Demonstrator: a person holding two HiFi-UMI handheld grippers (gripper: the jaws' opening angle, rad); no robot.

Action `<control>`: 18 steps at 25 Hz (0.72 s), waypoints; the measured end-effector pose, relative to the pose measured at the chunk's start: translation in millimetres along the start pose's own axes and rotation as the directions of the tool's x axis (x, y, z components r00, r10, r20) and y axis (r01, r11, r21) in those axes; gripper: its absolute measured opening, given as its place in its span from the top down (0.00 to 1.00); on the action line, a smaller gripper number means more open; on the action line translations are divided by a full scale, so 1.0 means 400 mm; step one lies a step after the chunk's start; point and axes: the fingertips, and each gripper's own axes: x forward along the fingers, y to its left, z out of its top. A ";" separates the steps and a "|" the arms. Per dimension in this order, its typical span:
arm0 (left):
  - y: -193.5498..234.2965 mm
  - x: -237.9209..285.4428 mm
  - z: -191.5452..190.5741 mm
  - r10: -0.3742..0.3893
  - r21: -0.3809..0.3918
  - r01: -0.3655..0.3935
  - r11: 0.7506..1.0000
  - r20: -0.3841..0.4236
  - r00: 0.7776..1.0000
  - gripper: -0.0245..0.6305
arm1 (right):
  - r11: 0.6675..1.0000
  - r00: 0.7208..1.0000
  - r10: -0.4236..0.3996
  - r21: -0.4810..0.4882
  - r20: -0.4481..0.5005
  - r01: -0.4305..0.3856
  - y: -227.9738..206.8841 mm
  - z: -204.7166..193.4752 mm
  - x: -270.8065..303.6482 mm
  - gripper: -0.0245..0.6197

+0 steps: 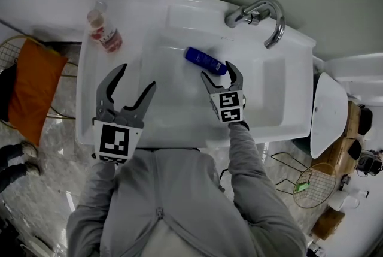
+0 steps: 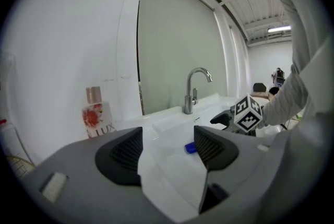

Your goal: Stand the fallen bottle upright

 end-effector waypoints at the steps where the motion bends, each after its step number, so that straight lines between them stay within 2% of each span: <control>1: 0.004 0.001 -0.004 0.008 -0.005 -0.008 1.000 -0.005 1.000 0.45 | 1.000 1.000 0.012 -0.014 -0.020 -0.012 0.003 -0.009 0.014 0.42; 10: 0.033 0.003 -0.026 0.080 -0.037 -0.081 0.996 -0.027 0.996 0.45 | 0.982 0.972 0.098 -0.135 -0.214 -0.129 0.015 -0.113 0.141 0.42; 18: 0.072 -0.030 -0.056 0.165 -0.071 -0.170 0.983 -0.068 0.984 0.45 | 0.962 0.942 0.141 -0.182 -0.306 -0.204 0.016 -0.156 0.197 0.42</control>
